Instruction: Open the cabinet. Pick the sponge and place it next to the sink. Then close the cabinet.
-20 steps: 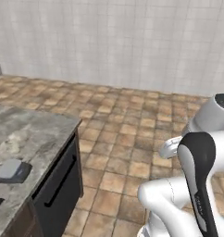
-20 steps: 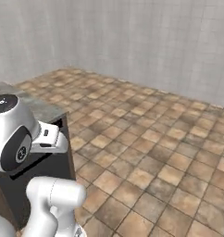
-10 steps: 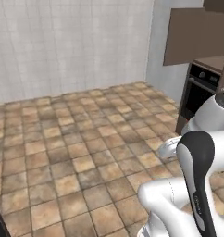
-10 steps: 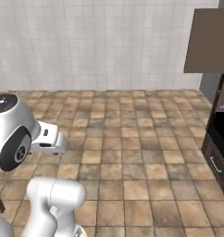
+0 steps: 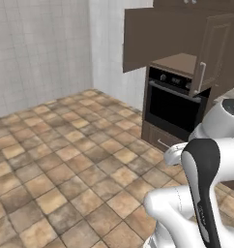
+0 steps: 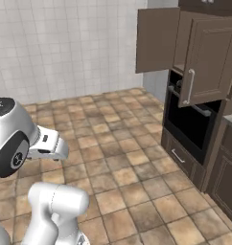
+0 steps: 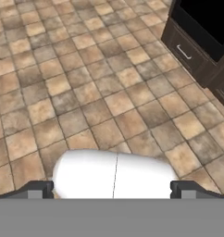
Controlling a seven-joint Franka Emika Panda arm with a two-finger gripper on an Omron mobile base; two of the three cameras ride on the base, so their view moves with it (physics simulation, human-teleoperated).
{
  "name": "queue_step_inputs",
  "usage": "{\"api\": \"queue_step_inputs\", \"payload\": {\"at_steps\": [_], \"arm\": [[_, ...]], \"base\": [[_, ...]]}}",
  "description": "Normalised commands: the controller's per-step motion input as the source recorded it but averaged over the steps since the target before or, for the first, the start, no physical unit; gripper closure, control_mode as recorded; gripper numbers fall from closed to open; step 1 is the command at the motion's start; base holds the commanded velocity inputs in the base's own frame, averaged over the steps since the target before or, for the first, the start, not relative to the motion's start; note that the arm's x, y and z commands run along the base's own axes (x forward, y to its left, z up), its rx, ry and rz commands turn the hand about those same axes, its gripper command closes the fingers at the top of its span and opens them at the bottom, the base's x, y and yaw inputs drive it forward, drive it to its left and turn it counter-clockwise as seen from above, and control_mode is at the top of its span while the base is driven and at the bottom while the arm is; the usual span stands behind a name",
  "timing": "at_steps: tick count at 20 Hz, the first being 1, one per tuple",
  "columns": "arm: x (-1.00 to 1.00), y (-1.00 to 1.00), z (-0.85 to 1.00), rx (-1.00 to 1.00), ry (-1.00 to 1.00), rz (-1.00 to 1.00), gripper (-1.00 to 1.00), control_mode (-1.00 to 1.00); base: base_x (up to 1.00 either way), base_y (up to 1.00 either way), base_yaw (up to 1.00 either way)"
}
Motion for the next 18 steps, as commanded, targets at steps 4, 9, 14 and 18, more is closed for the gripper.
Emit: {"api": "queue_step_inputs", "payload": {"at_steps": [4,9,14,18], "arm": [[0.00,0.00,0.00,0.00,0.00,0.00,-1.00,1.00],[0.00,0.00,0.00,0.00,0.00,0.00,-1.00,1.00],[0.00,0.00,0.00,0.00,0.00,0.00,-1.00,1.00],[0.00,0.00,0.00,0.00,0.00,0.00,-1.00,1.00]], "base": [[1.00,0.61,-0.36],[0.99,0.73,-0.53],[0.89,0.77,-0.71],[0.91,0.85,-0.70]]}}
